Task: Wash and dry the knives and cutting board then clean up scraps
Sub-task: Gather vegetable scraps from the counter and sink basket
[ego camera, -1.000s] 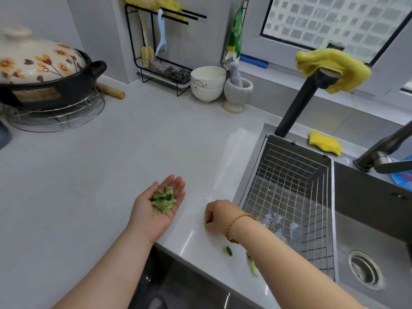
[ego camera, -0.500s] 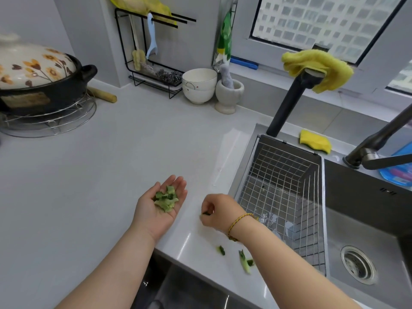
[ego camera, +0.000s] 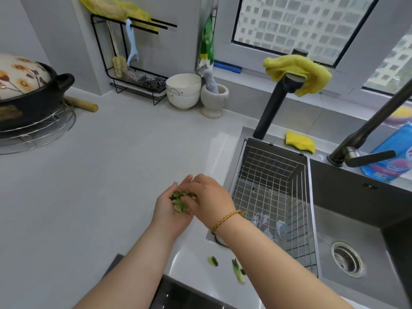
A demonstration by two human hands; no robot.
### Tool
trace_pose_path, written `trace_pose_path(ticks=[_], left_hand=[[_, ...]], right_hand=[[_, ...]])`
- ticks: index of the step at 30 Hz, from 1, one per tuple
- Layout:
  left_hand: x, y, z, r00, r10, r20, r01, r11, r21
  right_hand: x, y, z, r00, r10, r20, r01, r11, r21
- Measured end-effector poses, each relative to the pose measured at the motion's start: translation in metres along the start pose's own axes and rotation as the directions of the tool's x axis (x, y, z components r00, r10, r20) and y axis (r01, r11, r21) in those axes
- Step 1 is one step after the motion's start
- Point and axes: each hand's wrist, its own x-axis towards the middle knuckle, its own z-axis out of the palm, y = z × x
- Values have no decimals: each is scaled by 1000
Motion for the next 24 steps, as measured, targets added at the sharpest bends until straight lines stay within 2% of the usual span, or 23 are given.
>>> trace_pose_path(ticks=[4, 8, 12, 17, 19, 21, 24], left_hand=[[2, -7, 7, 1000, 15, 2, -15, 1000, -18], [7, -9, 11, 999, -36, 19, 37, 998, -58], [13, -15, 10, 998, -60, 32, 62, 996, -64], [13, -16, 12, 996, -34, 79, 46, 987, -154], [11, -14, 12, 996, -30, 89, 43, 987, -153], [9, -13, 10, 996, -15, 92, 29, 988, -148], [1, -14, 6, 997, 21, 75, -10, 991, -137]], right_hand=[[-1, 6, -5, 993, 68, -98, -64, 997, 46], [-5, 16, -6, 994, 62, -95, -58, 997, 42], [-10, 19, -6, 993, 54, -107, -42, 993, 112], [-27, 38, -10, 955, 212, -209, -162, 959, 231], [-38, 48, -7, 946, 299, -126, -271, 942, 199], [-48, 52, 0, 935, 348, 73, -354, 930, 101], [-63, 47, 12, 900, 330, 285, -332, 942, -44]])
